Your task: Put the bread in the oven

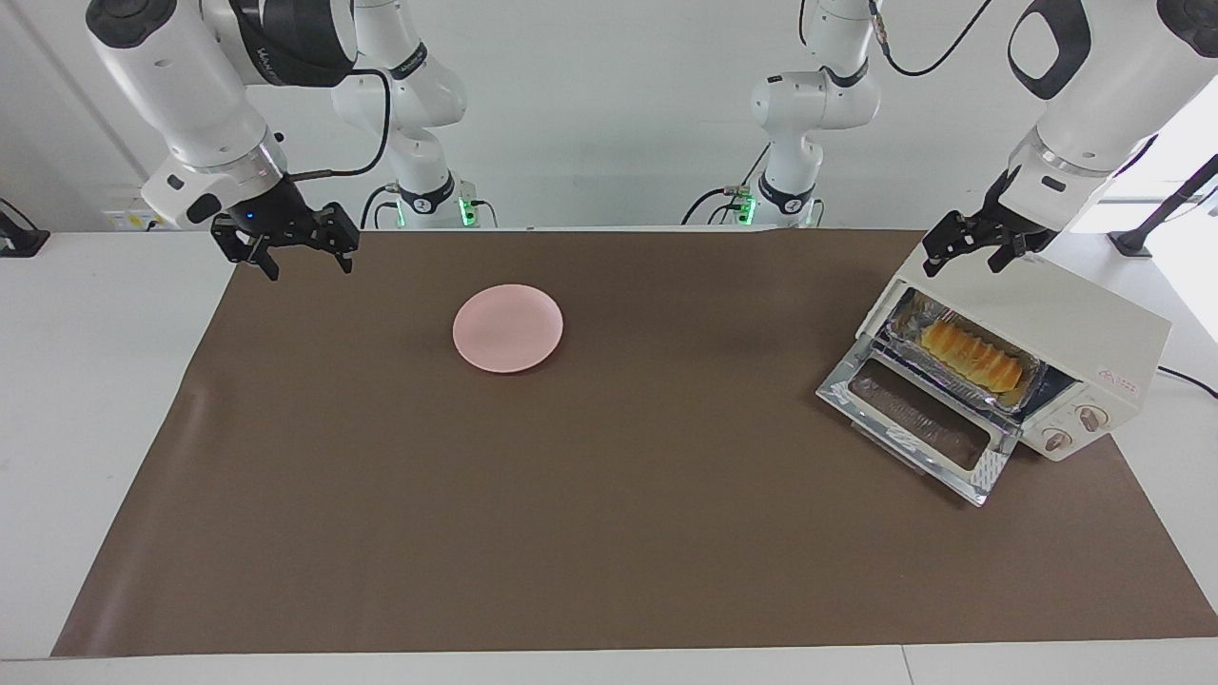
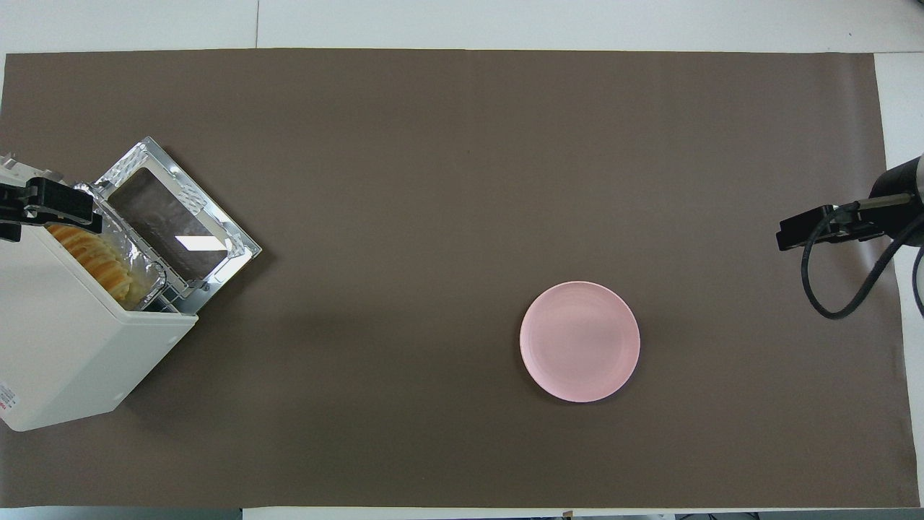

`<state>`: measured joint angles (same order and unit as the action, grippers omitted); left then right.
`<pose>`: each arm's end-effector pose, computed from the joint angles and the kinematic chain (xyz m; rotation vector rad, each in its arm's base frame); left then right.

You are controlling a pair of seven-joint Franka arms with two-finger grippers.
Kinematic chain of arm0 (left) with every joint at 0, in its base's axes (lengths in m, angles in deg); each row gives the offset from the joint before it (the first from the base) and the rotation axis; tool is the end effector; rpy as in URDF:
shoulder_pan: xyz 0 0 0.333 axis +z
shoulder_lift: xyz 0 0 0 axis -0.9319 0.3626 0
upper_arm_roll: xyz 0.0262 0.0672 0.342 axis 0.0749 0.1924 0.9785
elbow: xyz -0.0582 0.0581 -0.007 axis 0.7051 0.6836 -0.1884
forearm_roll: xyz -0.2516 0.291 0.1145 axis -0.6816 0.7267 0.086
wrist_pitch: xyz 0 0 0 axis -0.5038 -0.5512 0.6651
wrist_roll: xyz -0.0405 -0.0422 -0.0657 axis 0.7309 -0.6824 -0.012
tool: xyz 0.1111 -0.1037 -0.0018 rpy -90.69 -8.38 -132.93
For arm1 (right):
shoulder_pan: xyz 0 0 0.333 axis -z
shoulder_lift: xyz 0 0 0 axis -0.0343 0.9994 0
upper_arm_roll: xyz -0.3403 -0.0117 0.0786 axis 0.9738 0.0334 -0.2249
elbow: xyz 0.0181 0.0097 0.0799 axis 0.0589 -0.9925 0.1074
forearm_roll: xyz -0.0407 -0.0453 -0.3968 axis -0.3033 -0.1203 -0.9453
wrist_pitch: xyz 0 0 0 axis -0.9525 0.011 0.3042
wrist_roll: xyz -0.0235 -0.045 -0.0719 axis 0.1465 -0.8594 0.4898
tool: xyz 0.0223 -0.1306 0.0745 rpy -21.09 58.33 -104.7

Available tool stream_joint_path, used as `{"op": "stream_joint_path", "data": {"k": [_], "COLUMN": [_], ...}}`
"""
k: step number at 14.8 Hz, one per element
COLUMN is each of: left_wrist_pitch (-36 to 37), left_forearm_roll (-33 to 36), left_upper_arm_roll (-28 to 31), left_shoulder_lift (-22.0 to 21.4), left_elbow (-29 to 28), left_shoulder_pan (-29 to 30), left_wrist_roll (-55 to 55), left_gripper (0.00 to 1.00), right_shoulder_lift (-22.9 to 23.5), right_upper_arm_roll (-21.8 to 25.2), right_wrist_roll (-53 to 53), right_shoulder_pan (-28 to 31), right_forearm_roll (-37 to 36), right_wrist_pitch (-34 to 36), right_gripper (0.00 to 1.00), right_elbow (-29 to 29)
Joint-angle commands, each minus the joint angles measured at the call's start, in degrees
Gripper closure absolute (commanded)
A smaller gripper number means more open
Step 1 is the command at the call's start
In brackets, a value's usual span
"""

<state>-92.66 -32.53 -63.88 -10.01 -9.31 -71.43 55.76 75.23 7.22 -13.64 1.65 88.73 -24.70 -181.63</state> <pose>0.5648 -0.0117 0.5954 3.1146 0.0048 -0.1173 0.5473 -0.0038 0.5762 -3.1202 -0.1395 0.1070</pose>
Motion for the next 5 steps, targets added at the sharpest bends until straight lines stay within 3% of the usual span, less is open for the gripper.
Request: {"op": "stream_joint_path", "data": {"k": [1, 5], "left_wrist_pitch": [-1.5, -1.2], "left_forearm_roll": [-0.3, -0.4], "left_upper_arm_roll": [0.2, 0.2], "left_shoulder_lift": [-0.2, 0.0], "left_elbow": [0.3, 1.1], "left_shoulder_pan": [-0.2, -0.1], "left_wrist_roll": [1.1, 1.0], "left_gripper": [0.00, 0.00], "right_shoulder_lift": [-1.1, -1.1], "right_upper_arm_roll": [-0.5, -0.5], "right_wrist_roll": [0.6, 0.6], "right_shoulder_pan": [0.8, 0.8], "right_forearm_roll": [0.7, 0.7], "right_wrist_pitch": [-0.4, -0.4], "right_gripper": [0.00, 0.00], "right_elbow": [-1.1, -1.1]}}
